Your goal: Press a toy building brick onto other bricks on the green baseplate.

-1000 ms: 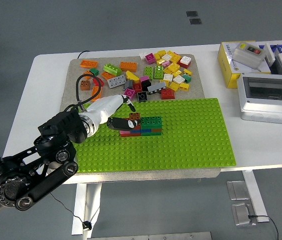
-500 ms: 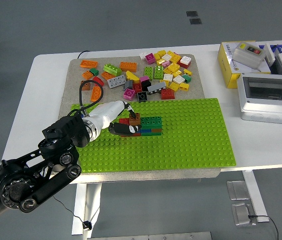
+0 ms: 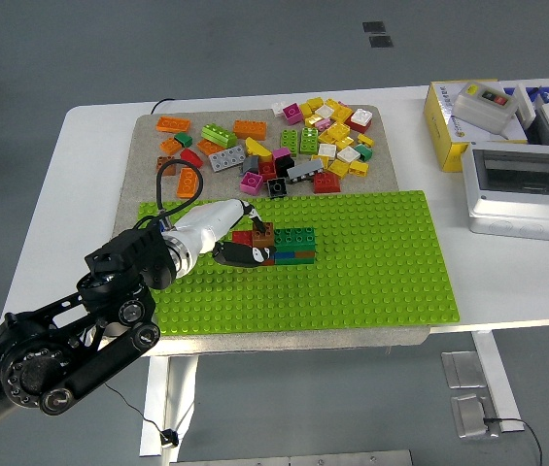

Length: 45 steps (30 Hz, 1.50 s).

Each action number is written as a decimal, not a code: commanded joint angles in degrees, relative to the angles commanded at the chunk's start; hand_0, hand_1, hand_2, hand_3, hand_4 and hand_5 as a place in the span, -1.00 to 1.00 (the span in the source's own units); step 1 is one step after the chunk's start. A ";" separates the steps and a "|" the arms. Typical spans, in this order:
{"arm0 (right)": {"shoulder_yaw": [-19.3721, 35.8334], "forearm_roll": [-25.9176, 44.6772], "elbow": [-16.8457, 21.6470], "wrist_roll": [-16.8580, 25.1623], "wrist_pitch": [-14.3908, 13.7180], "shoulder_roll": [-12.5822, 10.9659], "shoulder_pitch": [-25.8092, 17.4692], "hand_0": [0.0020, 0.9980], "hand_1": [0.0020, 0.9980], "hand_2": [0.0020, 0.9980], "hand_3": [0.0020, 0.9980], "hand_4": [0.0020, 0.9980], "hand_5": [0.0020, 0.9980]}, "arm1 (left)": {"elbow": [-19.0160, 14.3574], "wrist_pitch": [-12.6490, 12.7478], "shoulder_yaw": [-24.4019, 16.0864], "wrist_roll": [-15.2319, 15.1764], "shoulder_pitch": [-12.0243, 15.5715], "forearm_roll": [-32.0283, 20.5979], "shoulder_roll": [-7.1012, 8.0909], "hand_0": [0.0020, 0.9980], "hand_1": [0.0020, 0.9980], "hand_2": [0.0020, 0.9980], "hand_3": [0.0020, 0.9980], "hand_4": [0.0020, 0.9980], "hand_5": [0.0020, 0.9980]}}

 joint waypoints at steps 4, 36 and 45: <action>-0.05 0.09 0.00 0.07 -0.04 0.02 0.01 0.41 0.27 0.34 0.47 0.15 1.00 | 0.04 0.01 0.16 0.06 -0.02 -0.23 0.03 0.82 0.84 0.86 0.31 0.47 0.01; -2.14 0.91 0.00 -0.32 -0.01 0.62 -0.28 0.38 0.27 0.35 0.47 0.14 1.00 | -4.73 11.27 -18.01 -18.82 9.60 -2.75 6.93 0.78 0.80 0.82 0.44 0.24 -0.43; -2.97 1.94 0.00 -0.66 0.27 1.34 -0.77 0.38 0.27 0.35 0.47 0.14 1.00 | -0.61 12.35 -18.67 -32.40 17.02 -1.63 9.71 0.78 0.80 0.85 0.54 0.15 -0.60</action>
